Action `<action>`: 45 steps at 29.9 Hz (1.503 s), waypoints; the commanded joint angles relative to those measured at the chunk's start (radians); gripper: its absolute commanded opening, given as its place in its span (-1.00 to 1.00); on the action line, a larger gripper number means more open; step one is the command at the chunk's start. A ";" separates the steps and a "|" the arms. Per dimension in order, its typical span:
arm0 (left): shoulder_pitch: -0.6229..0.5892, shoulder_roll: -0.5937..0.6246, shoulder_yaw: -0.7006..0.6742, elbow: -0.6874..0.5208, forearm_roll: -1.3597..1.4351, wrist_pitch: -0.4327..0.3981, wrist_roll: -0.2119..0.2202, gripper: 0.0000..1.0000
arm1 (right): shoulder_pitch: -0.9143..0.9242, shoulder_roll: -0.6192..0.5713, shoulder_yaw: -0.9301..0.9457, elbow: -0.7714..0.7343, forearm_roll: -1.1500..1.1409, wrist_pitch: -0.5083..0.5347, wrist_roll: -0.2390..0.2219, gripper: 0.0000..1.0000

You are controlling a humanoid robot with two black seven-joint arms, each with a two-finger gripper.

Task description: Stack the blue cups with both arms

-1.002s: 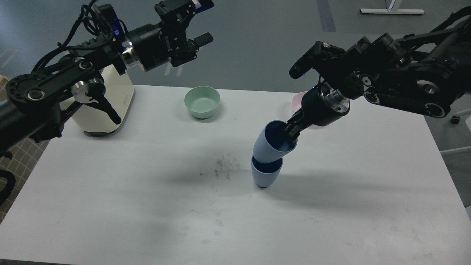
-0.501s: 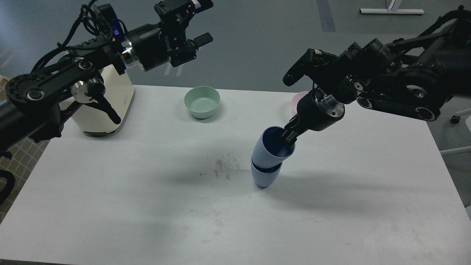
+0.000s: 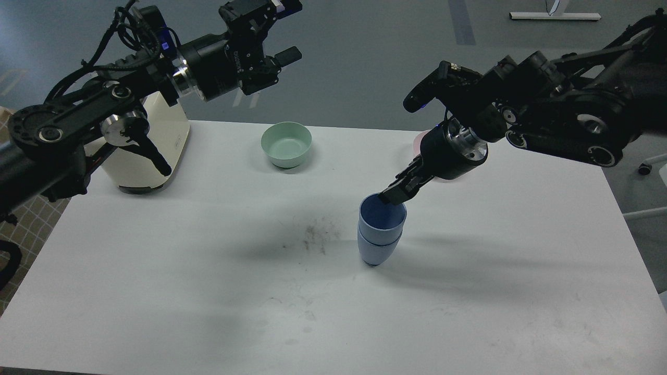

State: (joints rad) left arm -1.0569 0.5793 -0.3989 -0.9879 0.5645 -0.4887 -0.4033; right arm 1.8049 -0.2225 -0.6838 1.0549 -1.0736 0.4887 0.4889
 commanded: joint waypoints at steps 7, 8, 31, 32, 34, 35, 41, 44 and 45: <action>0.040 -0.001 -0.090 0.014 -0.002 0.000 0.003 0.95 | -0.041 -0.148 0.206 -0.194 0.182 0.000 0.000 1.00; 0.040 -0.001 -0.090 0.014 -0.002 0.000 0.003 0.95 | -0.041 -0.149 0.207 -0.194 0.182 0.000 0.000 1.00; 0.193 -0.228 -0.136 0.356 -0.118 0.000 -0.042 0.95 | -0.878 -0.184 1.351 -0.424 0.619 -0.007 0.000 1.00; 0.210 -0.234 -0.156 0.356 -0.118 0.000 -0.042 0.95 | -0.895 -0.182 1.372 -0.437 0.653 0.000 0.000 1.00; 0.227 -0.237 -0.182 0.356 -0.118 0.000 -0.042 0.95 | -0.906 -0.166 1.389 -0.450 0.676 0.000 0.000 1.00; 0.230 -0.240 -0.193 0.357 -0.118 0.000 -0.042 0.95 | -0.906 -0.156 1.395 -0.458 0.679 0.000 0.000 1.00; 0.255 -0.248 -0.242 0.371 -0.118 0.000 -0.045 0.95 | -0.921 -0.064 1.471 -0.490 0.679 0.000 0.000 1.00; 0.278 -0.263 -0.245 0.371 -0.118 0.000 -0.051 0.95 | -0.947 -0.048 1.474 -0.484 0.679 0.000 0.000 1.00; 0.287 -0.274 -0.251 0.371 -0.118 0.000 -0.061 0.96 | -0.949 -0.037 1.475 -0.484 0.679 0.000 0.000 1.00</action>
State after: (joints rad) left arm -0.7925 0.3272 -0.6418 -0.6175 0.4461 -0.4887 -0.4500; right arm 0.8705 -0.2814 0.7860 0.5666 -0.3943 0.4889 0.4886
